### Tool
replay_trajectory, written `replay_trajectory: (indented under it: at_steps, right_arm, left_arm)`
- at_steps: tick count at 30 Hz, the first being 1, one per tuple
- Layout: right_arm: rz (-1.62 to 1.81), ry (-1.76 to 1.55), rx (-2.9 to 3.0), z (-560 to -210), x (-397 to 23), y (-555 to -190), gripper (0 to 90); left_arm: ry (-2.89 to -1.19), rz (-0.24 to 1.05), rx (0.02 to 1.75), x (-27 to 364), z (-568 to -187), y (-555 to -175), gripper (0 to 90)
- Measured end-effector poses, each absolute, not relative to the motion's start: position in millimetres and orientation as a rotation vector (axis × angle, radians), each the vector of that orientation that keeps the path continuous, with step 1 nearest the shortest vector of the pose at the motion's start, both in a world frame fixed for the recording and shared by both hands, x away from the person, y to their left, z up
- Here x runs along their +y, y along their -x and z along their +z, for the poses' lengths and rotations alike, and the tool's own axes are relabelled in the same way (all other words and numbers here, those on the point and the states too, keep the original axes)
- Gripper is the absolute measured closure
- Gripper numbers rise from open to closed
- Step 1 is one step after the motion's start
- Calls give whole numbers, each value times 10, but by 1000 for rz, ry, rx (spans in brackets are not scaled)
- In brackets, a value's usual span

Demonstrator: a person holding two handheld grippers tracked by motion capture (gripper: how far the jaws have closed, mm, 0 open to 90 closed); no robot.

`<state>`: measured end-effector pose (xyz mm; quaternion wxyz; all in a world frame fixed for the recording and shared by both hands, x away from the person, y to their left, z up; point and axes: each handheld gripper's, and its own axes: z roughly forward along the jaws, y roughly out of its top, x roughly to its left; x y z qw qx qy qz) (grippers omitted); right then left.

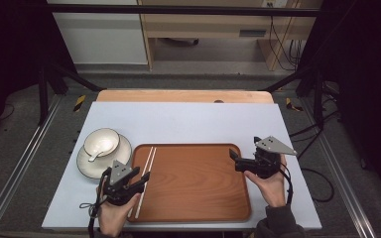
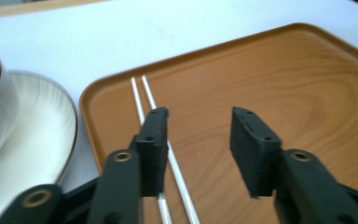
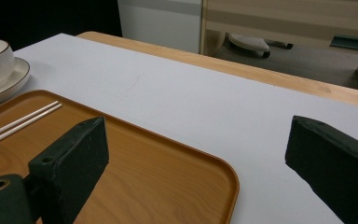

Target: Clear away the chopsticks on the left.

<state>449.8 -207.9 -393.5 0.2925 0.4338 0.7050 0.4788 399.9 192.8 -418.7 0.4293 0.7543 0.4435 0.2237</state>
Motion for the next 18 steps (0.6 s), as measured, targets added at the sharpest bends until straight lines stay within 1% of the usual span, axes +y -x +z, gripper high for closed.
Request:
replay_trajectory:
  at_steps: [3,8,13,14,18]
  right_arm:
    - [1272,-1154,1878,-3934,-2075,-4498,61]
    - [1276,-1156,1873,-3928,-2082,-4495,61]
    - [1271,-1159,1870,-3931,-2091,-4497,60]
    - [1269,-1157,1871,-3933,-2092,-4499,60]
    - [1260,-1176,1866,-3950,-2097,-4509,55]
  left_arm:
    - [-1907,525,1042,1970,-4085,-4059,483]
    - [-1962,483,922,2059,-3995,-4129,389]
    - [-1939,425,904,2257,-4033,-4184,314]
    - [-1937,424,906,2300,-4041,-4186,294]
    - [-1940,486,914,2444,-4061,-4169,223]
